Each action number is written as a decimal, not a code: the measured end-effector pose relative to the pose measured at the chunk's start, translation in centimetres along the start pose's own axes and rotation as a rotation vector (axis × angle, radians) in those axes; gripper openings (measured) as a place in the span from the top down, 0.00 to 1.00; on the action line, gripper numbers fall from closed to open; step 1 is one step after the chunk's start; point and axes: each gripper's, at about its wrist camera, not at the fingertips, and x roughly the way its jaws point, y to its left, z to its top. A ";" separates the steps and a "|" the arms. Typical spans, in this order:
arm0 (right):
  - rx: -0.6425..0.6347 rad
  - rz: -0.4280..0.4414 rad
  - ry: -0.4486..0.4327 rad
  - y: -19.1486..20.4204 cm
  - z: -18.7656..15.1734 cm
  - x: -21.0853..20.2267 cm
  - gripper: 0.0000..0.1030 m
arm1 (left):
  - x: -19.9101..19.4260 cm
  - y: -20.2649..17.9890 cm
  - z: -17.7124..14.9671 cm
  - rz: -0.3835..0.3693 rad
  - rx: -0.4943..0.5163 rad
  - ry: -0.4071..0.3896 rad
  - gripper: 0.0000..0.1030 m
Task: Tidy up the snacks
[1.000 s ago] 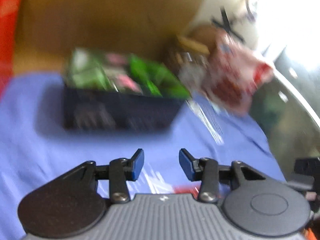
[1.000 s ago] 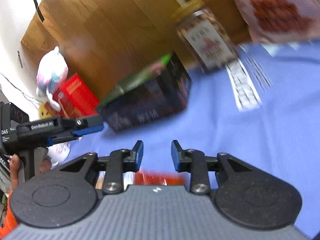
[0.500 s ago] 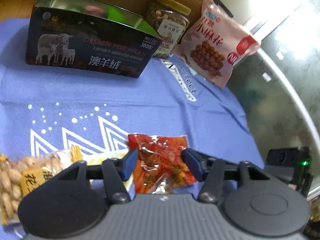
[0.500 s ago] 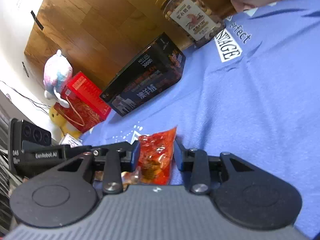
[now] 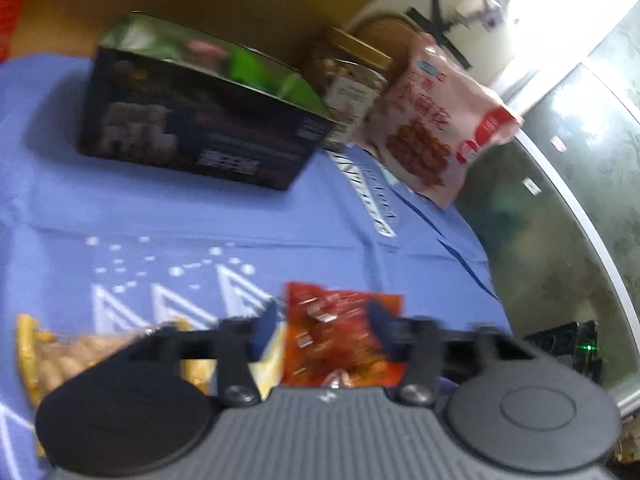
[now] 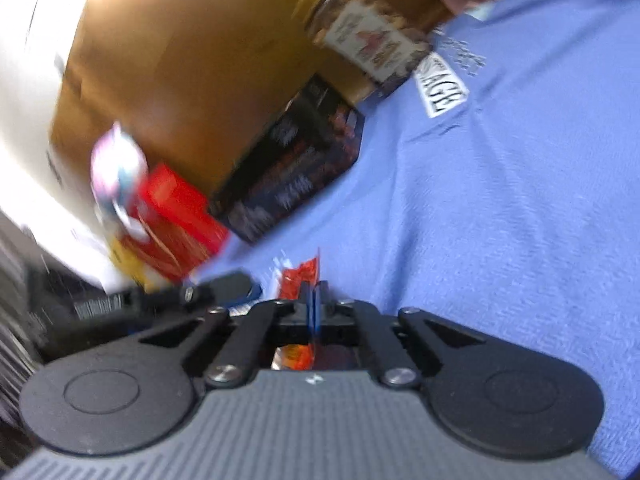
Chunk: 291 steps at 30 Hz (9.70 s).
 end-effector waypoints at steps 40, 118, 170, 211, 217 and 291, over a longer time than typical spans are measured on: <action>0.076 0.176 0.144 4.6 -2.4 0.7 0.45 | -1.0 2.4 -0.8 -0.224 -0.145 0.022 0.08; -0.551 -0.281 -0.074 11.8 11.6 17.6 0.56 | 3.1 4.5 14.9 0.307 0.082 -0.182 0.70; -0.760 -0.194 -0.053 13.0 8.4 17.2 0.72 | 2.1 3.8 14.5 0.245 0.100 -0.208 0.65; -0.246 0.072 0.238 4.9 -7.2 -1.4 0.81 | -6.6 1.3 -11.5 0.124 -0.113 -0.056 0.83; -0.252 0.040 0.173 5.7 -5.8 -0.9 0.88 | -7.4 0.7 -8.6 0.095 -0.073 -0.102 0.84; -0.405 -0.236 -0.134 6.4 -5.1 0.5 0.36 | 0.8 -4.9 -7.2 0.835 0.271 -0.257 0.00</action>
